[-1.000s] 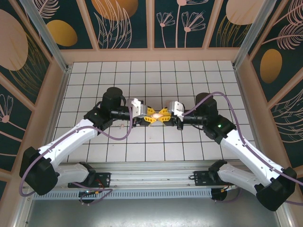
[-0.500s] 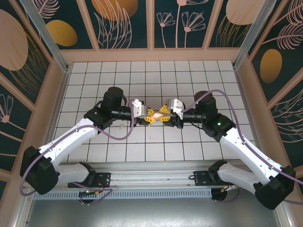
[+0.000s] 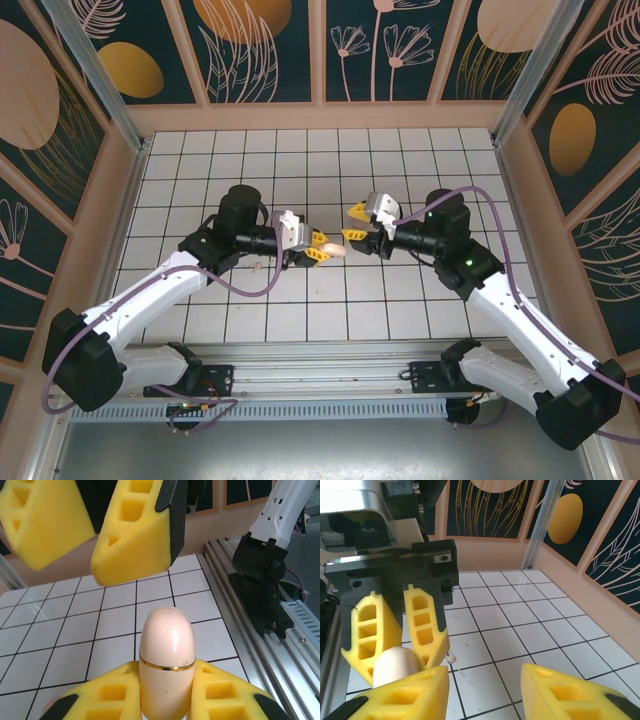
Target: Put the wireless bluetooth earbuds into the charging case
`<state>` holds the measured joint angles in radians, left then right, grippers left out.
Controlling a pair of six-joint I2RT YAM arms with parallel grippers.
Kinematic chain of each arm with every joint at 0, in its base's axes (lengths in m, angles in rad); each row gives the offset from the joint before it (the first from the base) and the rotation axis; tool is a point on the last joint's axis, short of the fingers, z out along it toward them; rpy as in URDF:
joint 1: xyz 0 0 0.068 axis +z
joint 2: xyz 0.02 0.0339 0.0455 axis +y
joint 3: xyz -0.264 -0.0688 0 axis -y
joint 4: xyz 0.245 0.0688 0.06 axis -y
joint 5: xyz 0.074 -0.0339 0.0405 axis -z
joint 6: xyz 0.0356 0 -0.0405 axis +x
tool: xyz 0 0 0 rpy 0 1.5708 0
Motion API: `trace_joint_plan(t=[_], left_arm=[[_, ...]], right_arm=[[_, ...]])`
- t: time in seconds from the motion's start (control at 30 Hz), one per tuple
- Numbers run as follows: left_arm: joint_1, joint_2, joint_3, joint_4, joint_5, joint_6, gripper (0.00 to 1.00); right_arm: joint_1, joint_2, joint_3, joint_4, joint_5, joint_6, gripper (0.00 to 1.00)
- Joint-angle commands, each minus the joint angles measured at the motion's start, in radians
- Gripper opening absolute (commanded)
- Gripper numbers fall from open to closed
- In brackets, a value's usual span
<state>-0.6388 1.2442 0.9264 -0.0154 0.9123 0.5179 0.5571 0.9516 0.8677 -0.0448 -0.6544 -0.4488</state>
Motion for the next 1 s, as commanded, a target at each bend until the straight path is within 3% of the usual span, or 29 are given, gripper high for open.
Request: trace_joint_plan(t=[0.0, 0.27, 0.97], left_arm=[[0.014, -0.013, -0.035, 0.118, 0.043, -0.081, 0.13], [0.031, -0.002, -0.037, 0.187, 0.068, -0.155, 0.13], [0.03, -0.01, -0.036, 0.248, 0.094, -0.222, 0.13]], right_arm=[[-0.005, -0.034, -0.014, 0.044, -0.023, 0.035, 0.43], [-0.003, -0.026, -0.012, -0.029, -0.146, -0.004, 0.52], [-0.003, 0.022, -0.015, 0.008, -0.106, -0.016, 0.55]])
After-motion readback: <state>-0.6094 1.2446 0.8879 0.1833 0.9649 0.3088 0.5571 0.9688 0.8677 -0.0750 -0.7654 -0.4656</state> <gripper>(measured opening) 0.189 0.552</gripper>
